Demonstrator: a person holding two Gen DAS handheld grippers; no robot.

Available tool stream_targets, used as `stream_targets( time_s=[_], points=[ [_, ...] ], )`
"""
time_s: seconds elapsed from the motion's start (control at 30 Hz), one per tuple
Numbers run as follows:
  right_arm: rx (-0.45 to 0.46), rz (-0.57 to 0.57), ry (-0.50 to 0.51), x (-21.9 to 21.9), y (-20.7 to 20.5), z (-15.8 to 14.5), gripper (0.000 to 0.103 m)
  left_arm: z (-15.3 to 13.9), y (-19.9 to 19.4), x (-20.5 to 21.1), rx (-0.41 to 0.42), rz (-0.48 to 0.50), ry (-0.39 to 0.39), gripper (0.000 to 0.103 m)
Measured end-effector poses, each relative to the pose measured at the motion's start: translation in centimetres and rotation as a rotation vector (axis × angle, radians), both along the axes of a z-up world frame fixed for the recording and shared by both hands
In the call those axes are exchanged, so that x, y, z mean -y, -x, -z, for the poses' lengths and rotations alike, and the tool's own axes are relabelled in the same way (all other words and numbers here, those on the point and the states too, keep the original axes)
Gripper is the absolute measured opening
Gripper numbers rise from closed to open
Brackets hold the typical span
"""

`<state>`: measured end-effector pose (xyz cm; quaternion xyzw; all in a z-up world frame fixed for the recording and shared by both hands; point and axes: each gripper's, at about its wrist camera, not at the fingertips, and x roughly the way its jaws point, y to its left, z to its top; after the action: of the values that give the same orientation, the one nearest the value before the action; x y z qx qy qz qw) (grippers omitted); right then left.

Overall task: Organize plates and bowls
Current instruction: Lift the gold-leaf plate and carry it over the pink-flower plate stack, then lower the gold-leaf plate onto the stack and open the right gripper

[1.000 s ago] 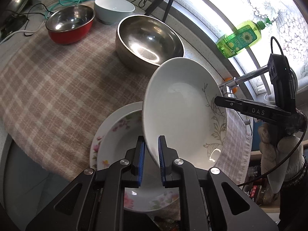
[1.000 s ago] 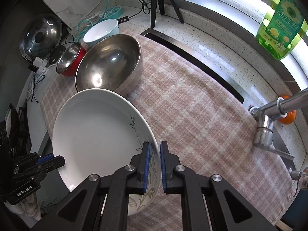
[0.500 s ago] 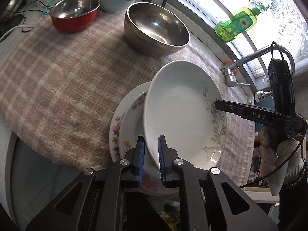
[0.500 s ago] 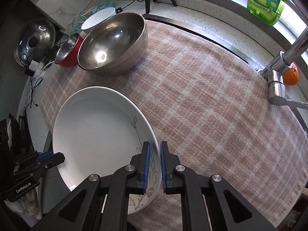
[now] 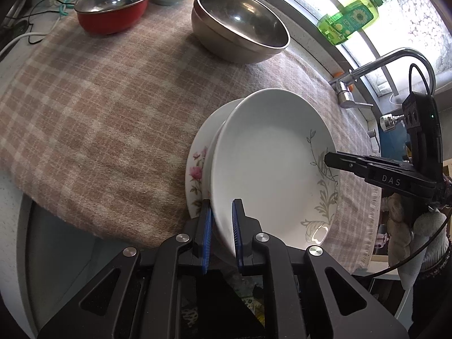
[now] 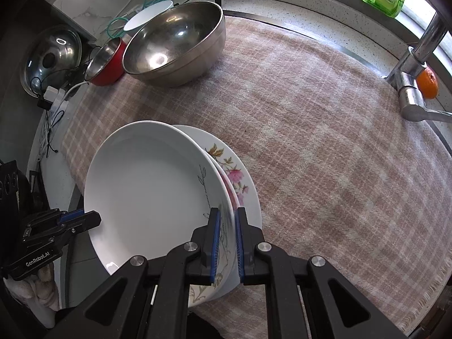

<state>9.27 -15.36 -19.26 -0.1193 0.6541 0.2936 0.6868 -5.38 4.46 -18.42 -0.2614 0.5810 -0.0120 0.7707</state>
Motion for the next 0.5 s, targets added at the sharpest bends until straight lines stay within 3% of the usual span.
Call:
stream_targets(
  time_s=[0.5],
  points=[
    [-0.016,0.044,0.013,0.9,1.1,0.7,0.01,0.5,-1.4,0.3,0.01,0.074,-0.071,0.012]
  ],
)
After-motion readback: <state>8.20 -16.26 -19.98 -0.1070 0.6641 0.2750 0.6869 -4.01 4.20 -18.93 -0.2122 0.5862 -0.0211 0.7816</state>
